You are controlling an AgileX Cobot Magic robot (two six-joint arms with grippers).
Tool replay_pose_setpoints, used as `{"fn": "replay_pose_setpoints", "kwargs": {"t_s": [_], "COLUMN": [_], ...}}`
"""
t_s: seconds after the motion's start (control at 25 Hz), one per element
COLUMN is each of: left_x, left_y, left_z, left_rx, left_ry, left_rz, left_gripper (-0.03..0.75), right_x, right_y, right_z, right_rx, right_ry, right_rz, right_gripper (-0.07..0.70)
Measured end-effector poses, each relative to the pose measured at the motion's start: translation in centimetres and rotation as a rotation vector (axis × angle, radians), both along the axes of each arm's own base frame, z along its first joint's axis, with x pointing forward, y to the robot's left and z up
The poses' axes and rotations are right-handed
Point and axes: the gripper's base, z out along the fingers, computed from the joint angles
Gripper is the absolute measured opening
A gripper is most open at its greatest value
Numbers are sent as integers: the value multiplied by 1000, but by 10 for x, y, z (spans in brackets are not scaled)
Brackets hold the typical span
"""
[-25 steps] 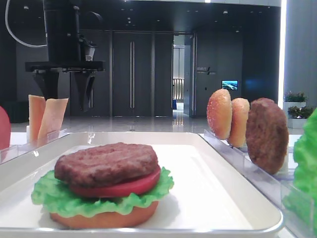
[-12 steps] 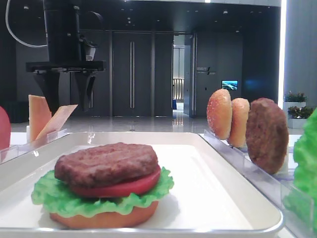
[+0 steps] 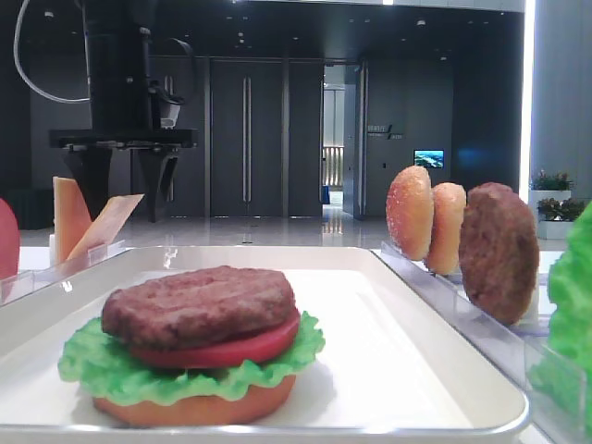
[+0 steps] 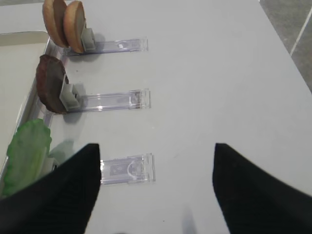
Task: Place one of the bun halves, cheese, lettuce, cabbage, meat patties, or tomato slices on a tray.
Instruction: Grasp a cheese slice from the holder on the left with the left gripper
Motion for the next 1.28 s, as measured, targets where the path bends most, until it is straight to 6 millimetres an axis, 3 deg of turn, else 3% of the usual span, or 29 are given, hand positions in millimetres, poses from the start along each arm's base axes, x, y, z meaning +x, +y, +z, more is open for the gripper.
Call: {"fn": "replay_pose_setpoints", "kwargs": {"t_s": [0.2,0.48,0.88,1.2,1.28], "left_x": [0,0,0,0,0], "left_y": [0,0,0,0,0], "left_z": [0,0,0,1,1], "left_rx": [0,0,7,12,13], "left_ry": [-1,-1,0,-2,-3], "left_rz": [-2,-3,-40,-51,-51], "left_gripper": [494,361,241,53,39], "right_x": [0,0,0,0,0], "right_y": [0,0,0,0,0], "right_z": [0,0,0,0,0], "right_rx": [0,0,0,0,0], "right_ry": [0,0,0,0,0], "right_rz": [0,0,0,0,0], "right_gripper": [465,465,465,465,465]}}
